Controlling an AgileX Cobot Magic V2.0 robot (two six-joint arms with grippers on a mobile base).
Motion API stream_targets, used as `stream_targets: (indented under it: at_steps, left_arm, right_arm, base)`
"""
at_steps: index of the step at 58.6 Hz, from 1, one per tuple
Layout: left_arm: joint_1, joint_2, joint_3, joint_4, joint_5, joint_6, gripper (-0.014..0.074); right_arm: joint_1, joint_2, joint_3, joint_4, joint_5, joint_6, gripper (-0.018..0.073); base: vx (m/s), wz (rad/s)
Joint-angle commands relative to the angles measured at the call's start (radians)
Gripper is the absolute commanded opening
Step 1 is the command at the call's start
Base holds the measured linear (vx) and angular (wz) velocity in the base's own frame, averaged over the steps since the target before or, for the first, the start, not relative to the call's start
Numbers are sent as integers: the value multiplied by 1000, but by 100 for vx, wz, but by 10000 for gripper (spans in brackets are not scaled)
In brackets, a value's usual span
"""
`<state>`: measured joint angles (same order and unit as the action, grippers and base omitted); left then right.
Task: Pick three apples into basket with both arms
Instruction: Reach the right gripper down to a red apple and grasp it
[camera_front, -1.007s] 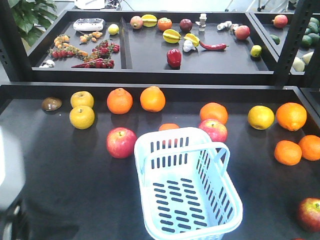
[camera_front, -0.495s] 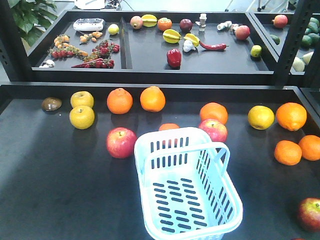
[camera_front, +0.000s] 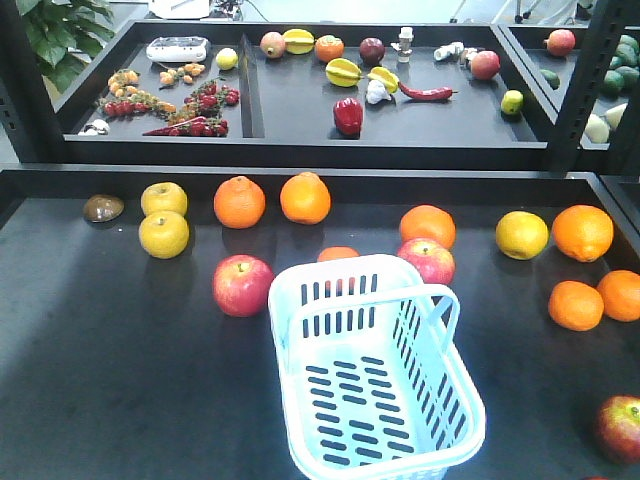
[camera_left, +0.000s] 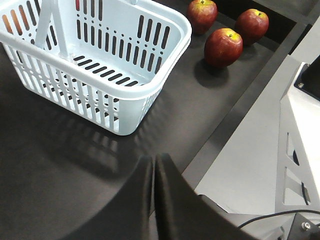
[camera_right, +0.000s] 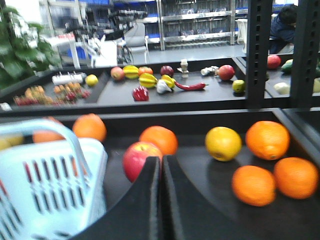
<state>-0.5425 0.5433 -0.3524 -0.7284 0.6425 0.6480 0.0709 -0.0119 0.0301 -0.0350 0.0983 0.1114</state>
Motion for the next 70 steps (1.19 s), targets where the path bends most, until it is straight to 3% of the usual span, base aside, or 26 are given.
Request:
stream_targets:
  at_steps: [1,11,21,26,37,49,58,63,70]
  left_arm:
    - [-2,2,-24,-43,-47,-11,-6]
    - [-2,2,-24,-43,-47,-11,-6]
    - [-2,2,-24,-42,-47,-11,-6]
    - [-2,2,-24,-42,-47,-11,-6]
    - [-2,2,-24,-42,-47,-11,-6]
    - [-2,2,-24,-42,-47,-11,-6]
    - [-2,2,-24,-42,-47,-11,-6]
    - [-2,2,-24,-42,-47,-11,-6]
    - [-2,2,-24,-42,-47,-11,-6]
  right_arm:
    - [-4,-11,11,109,-145,122,-9]
    - [-4,-11,11,286,-219,244,-9]
    - [-4,-11,8,339,-245,276,-7]
    - [-3,-11,-19,358,-190,303,-5]
    - [-3,19,-186,256,68,199,-5]
    - [-4,200,-472,86,300,187,-4]
    - [-4,293,-578,-114,309,174,-4]
    - [-4,317,-584,-132,316,194,-4]
    - [-4,409,-599,-140,500,245,-4]
  base:
    - [0,0]
    - [0,0]
    - [0,0]
    - [0,0]
    - [0,0]
    - [0,0]
    - [0,0]
    - [0,0]
    - [0,0]
